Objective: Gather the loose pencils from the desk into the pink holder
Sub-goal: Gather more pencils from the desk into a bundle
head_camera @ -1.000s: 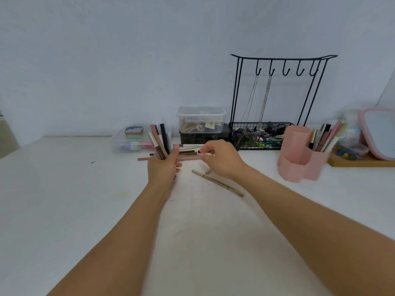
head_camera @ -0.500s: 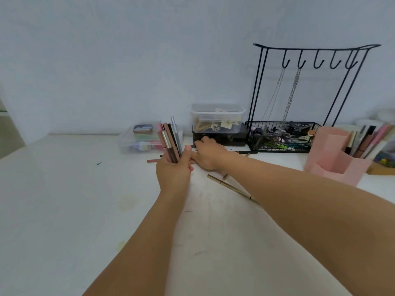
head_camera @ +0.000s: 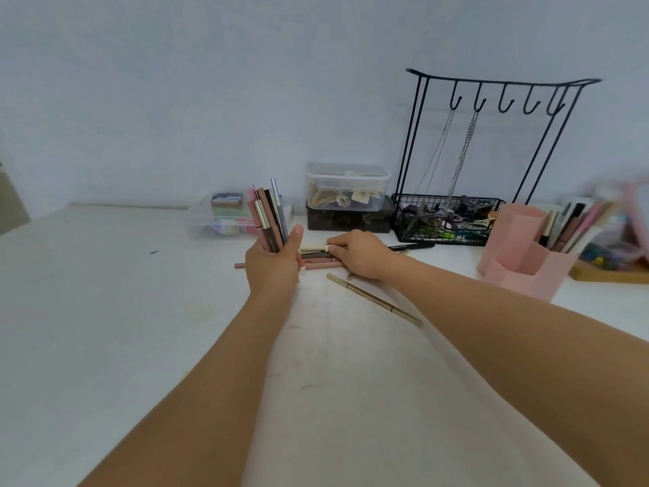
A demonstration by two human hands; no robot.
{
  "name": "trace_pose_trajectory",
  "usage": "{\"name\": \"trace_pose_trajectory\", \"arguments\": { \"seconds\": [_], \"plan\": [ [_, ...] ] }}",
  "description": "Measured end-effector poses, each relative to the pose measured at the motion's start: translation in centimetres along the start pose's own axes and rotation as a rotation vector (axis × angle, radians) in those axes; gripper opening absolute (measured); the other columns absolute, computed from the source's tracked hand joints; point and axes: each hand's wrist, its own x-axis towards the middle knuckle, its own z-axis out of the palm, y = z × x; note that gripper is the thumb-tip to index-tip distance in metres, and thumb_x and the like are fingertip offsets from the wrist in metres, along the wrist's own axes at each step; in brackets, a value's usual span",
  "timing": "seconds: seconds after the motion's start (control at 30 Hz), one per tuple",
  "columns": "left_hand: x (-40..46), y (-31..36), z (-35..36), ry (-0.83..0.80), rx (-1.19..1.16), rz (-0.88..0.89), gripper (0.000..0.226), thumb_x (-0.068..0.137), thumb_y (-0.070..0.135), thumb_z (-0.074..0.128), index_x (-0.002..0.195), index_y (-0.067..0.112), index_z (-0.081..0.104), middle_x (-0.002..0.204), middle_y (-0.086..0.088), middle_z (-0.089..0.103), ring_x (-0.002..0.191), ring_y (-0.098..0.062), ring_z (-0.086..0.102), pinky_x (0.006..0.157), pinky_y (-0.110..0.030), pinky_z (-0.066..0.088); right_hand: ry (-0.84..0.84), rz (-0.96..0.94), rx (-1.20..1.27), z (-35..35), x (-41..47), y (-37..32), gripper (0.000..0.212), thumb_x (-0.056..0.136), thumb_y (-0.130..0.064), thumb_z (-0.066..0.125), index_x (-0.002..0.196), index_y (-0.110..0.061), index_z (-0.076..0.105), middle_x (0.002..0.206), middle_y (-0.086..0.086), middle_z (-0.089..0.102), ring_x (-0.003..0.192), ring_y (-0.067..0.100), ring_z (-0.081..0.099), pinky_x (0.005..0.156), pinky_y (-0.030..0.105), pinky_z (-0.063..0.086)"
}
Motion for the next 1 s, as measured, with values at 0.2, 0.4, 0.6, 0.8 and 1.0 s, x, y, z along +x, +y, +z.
{"name": "trace_pose_trajectory", "arguments": {
  "seconds": [0.2,0.4,0.6,0.8,1.0],
  "plan": [
    [-0.3,0.3,0.0,-0.039,0.033,0.009,0.031,0.093,0.038,0.07,0.081,0.012,0.061,0.067,-0.003,0.062,0.058,-0.015,0.057,0.062,-0.026,0.046,0.072,-0.006,0.048,-1.3,-2.3,1.9,0.031,0.099,-0.029,0.059,0.125,-0.018,0.07,0.13,0.0,0.067,0.118,0.019,0.061,0.106,0.036,0.046],
    [-0.3,0.2,0.0,-0.075,0.087,0.008,0.033,0.093,0.04,0.069,0.085,0.008,0.062,0.064,-0.002,0.061,0.052,-0.009,0.055,0.049,-0.016,0.043,0.221,0.01,0.135,-0.8,-3.0,2.5,0.022,0.094,-0.02,0.067,0.113,-0.015,0.076,0.116,0.002,0.074,0.107,0.018,0.066,0.1,0.032,0.05],
    [-0.3,0.2,0.1,-0.089,0.08,-0.006,0.032,0.093,0.041,0.07,0.082,0.012,0.061,0.066,-0.001,0.061,0.06,-0.014,0.057,0.056,-0.024,0.043,0.116,0.054,0.089,-1.3,-2.8,2.8,0.027,0.097,-0.025,0.062,0.111,-0.005,0.072,0.11,0.008,0.071,0.098,0.025,0.063,0.096,0.036,0.047],
    [-0.2,0.0,0.2,-0.087,0.07,-0.013,0.031,0.092,0.041,0.071,0.079,0.014,0.061,0.065,-0.002,0.061,0.062,-0.017,0.058,0.065,-0.03,0.049,0.17,0.017,0.102,-1.6,-2.9,2.9,0.015,0.095,-0.023,0.065,0.105,-0.019,0.076,0.102,-0.005,0.063,0.094,0.013,0.057,0.083,0.028,0.045],
    [-0.2,0.0,0.1,-0.101,0.05,-0.005,0.031,0.092,0.04,0.072,0.079,0.014,0.06,0.065,-0.002,0.061,0.061,-0.017,0.057,0.068,-0.031,0.049,0.222,-0.094,-0.146,-2.0,-3.6,3.3,0.016,0.096,-0.024,0.062,0.104,-0.023,0.076,0.104,-0.002,0.07,0.093,0.019,0.064,0.083,0.038,0.054]
  ]
}}
